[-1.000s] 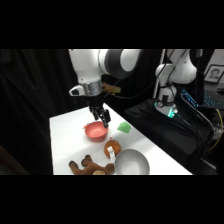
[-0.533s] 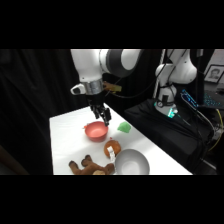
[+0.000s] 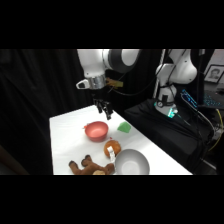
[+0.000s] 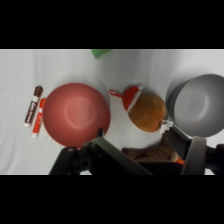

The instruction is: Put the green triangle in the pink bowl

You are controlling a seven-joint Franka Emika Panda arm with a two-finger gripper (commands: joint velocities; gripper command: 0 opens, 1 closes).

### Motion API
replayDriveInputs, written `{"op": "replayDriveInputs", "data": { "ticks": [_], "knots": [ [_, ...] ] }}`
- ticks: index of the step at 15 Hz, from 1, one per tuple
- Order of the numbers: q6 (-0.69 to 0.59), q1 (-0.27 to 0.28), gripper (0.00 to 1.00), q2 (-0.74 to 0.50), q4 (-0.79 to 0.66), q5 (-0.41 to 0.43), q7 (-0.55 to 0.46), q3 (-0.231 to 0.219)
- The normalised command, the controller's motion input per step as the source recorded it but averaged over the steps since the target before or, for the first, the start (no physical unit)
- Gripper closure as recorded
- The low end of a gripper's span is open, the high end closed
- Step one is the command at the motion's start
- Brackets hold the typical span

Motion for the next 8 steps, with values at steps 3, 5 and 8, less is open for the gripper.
{"op": "replayDriveInputs", "data": {
  "ticks": [3,5,8],
  "knots": [
    [0.14,-0.056,0.00,-0.34,-0.34,0.044,-0.12,-0.038],
    [0.16,-0.061,0.00,-0.31,-0.31,0.053,-0.15,-0.048],
    [0.17,-0.059,0.00,-0.28,-0.30,0.055,-0.16,-0.049]
  ]
}}
